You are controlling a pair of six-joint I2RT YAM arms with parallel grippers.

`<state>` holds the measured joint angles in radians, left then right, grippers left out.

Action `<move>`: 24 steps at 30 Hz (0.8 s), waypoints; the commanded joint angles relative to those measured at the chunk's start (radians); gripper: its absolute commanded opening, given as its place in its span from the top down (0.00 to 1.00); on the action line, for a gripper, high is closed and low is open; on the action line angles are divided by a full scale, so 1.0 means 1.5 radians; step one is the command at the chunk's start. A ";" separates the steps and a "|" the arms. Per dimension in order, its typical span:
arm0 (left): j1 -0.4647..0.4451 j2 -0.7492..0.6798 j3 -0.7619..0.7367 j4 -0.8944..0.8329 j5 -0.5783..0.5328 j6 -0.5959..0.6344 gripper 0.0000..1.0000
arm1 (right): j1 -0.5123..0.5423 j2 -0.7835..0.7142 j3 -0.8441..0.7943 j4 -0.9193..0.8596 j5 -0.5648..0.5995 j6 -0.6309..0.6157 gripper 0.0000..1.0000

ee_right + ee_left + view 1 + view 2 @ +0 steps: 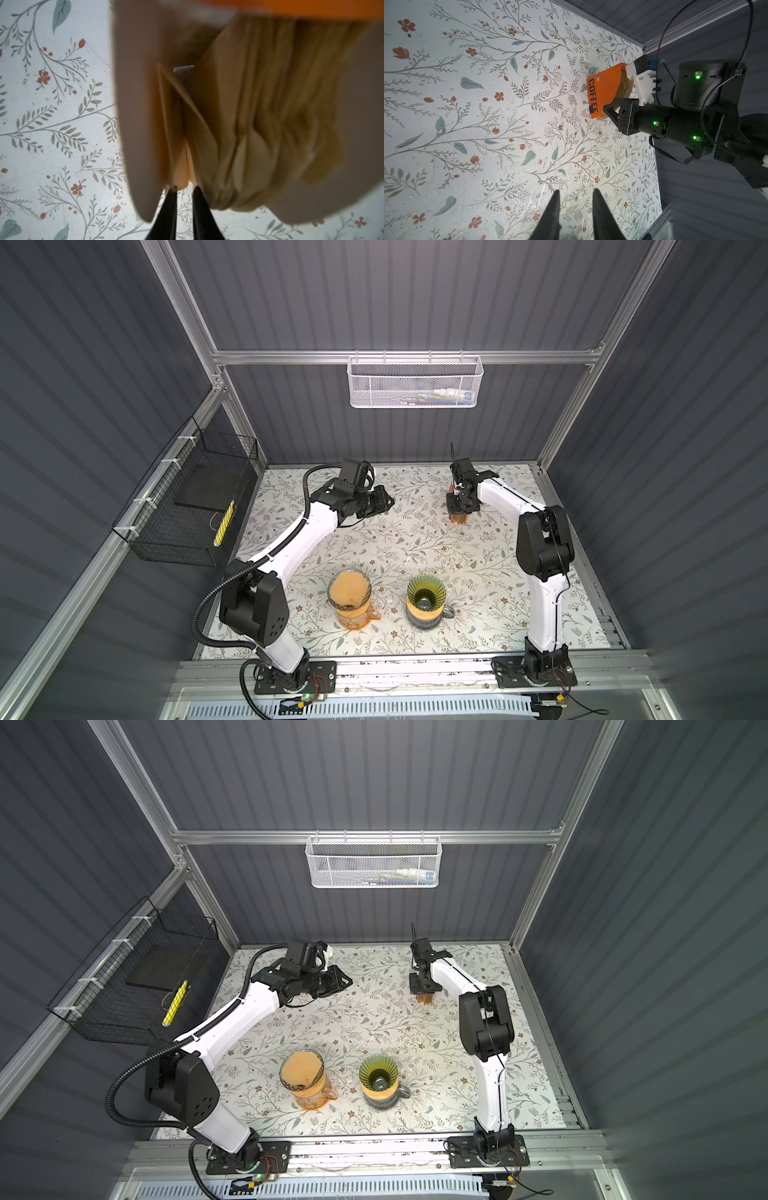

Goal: Place the coffee filter in the dripper

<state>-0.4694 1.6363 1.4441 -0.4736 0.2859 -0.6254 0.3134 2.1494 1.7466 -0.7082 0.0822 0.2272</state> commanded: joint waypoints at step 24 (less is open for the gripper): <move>0.005 -0.013 -0.008 -0.003 0.007 -0.004 0.72 | 0.009 -0.011 0.006 -0.012 -0.006 0.007 0.80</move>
<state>-0.4694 1.6363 1.4441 -0.4736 0.2859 -0.6258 0.3225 2.1056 1.7260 -0.7063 0.0673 0.2390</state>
